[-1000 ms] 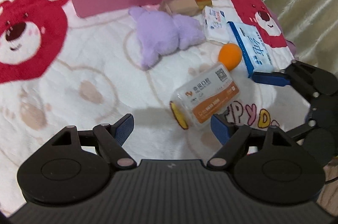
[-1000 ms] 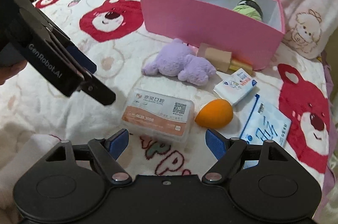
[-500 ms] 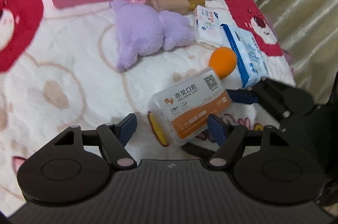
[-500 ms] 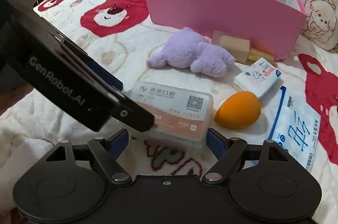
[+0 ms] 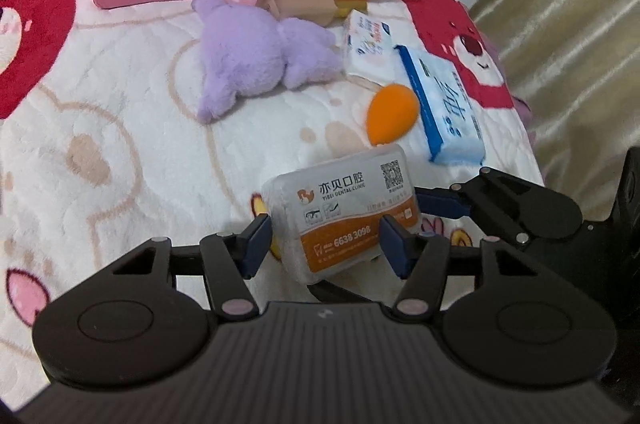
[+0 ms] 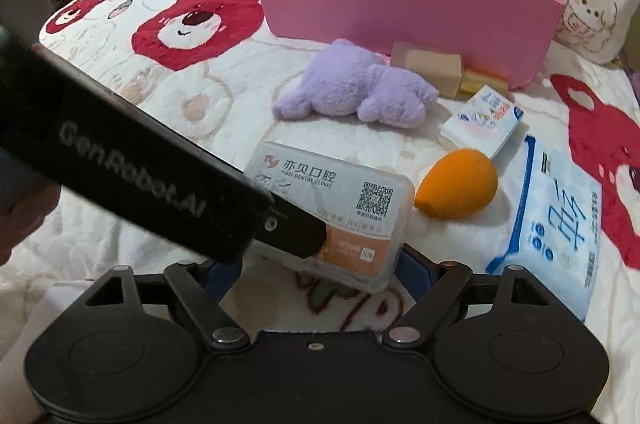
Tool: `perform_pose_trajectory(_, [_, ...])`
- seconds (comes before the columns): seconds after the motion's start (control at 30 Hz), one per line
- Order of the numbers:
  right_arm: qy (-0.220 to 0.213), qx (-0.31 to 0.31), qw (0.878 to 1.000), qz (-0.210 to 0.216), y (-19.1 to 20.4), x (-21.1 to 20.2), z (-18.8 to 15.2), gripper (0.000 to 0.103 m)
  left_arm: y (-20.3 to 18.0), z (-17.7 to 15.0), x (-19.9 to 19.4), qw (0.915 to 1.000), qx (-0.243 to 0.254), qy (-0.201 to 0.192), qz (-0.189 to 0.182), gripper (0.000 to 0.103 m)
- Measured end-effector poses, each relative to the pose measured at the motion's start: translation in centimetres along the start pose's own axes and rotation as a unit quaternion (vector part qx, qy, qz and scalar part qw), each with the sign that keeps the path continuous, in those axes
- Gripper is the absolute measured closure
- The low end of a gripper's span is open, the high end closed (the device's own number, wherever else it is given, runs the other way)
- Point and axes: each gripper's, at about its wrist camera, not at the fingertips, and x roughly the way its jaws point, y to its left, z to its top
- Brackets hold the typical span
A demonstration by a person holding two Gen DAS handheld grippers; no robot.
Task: Organize objects
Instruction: 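Lift the floss box into the pink box and open the left gripper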
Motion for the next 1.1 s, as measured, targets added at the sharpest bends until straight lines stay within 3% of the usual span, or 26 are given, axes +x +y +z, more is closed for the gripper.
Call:
perform_pose_trajectory(0.3, [-0.004, 0.021, 1.0, 0.002, 2.0, -3.1, 0.7, 0.016, -1.2, -0.3, -3.9, 0.9992, 0.04, -0.001, 0.003, 0.045])
perform_pose_trajectory(0.47, [-0.024, 0.037, 0.999, -0.002, 3.0, -5.7, 2.0, 0.016, -1.7, 0.6, -6.7, 0.9984, 0.057, -0.005, 0.001, 0.047])
perform_pose_trajectory(0.57, [-0.049, 0.016, 0.999, -0.015, 3.8, -7.4, 3.0, 0.016, -2.1, 1.2, -8.1, 0.9978, 0.065, -0.01, -0.008, 0.046])
perform_pose_trajectory(0.67, [-0.074, -0.015, 0.996, -0.037, 3.8, -8.7, 4.5, 0.016, -2.3, 2.5, -9.2, 0.9981, 0.051, -0.01, -0.033, 0.047])
perform_pose_trajectory(0.8, [-0.098, -0.01, 0.995, -0.033, 2.3, -9.6, 6.6, 0.021, -2.8, 4.4, -10.0, 0.9971, 0.062, -0.037, -0.024, 0.045])
perform_pose_trajectory(1.1, [-0.122, -0.021, 0.991, -0.054, 0.5, -9.5, 11.2, 0.025, -4.1, 10.7, -11.0, 0.9961, 0.072, -0.05, -0.013, 0.045])
